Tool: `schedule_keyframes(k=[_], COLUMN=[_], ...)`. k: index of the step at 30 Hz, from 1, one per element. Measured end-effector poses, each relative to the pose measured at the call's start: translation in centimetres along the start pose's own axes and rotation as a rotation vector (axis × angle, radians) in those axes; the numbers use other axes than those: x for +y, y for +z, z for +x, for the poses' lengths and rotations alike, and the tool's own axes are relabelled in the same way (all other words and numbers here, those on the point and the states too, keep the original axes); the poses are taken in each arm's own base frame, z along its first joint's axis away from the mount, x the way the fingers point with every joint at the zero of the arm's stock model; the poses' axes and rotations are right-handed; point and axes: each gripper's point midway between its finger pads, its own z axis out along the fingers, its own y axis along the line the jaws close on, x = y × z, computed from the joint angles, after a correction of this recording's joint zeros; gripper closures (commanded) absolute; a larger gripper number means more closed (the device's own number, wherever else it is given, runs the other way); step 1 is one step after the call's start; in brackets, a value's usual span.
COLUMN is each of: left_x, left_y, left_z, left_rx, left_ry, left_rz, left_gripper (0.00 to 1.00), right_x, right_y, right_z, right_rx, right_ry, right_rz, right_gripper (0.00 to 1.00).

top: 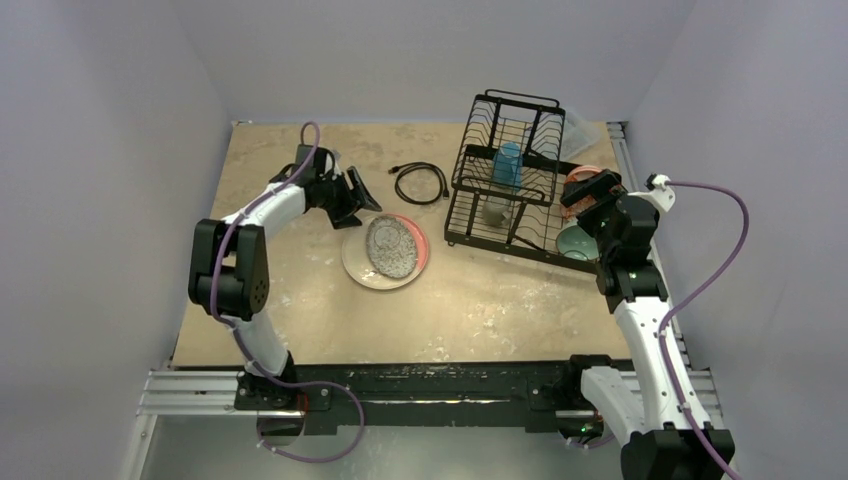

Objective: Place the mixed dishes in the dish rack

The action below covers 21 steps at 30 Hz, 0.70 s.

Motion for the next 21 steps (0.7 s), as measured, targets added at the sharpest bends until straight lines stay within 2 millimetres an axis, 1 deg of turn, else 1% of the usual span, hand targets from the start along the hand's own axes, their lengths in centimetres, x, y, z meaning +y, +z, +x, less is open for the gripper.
schedule_keyframes(k=[2, 5, 10, 13, 18, 21], left_x=[0.1, 0.6, 2.6, 3.3, 2.8, 2.6], left_y=[0.3, 0.9, 2.3, 2.9, 3.5, 4.0], left_z=[0.0, 0.2, 0.5, 0.6, 1.3, 1.9], left_rx=[-0.006, 0.003, 0.031, 0.041, 0.062, 0.076], left_ry=[-0.005, -0.011, -0.006, 0.013, 0.058, 0.080], left_rz=[0.006, -0.002, -0.067, -0.103, -0.113, -0.118], left_gripper=[0.39, 0.40, 0.44, 0.49, 0.56, 0.63], right_x=[0.0, -0.1, 0.0, 0.1, 0.1, 0.2], right_y=[0.0, 0.1, 0.1, 0.1, 0.1, 0.1], right_z=[0.0, 0.2, 0.3, 0.4, 0.4, 0.5], right_rx=[0.002, 0.008, 0.012, 0.018, 0.021, 0.023], right_ry=[-0.001, -0.004, -0.006, -0.007, -0.009, -0.011], right_rz=[0.000, 0.001, -0.001, -0.008, -0.011, -0.014], right_gripper=[0.01, 0.01, 0.01, 0.01, 0.01, 0.01])
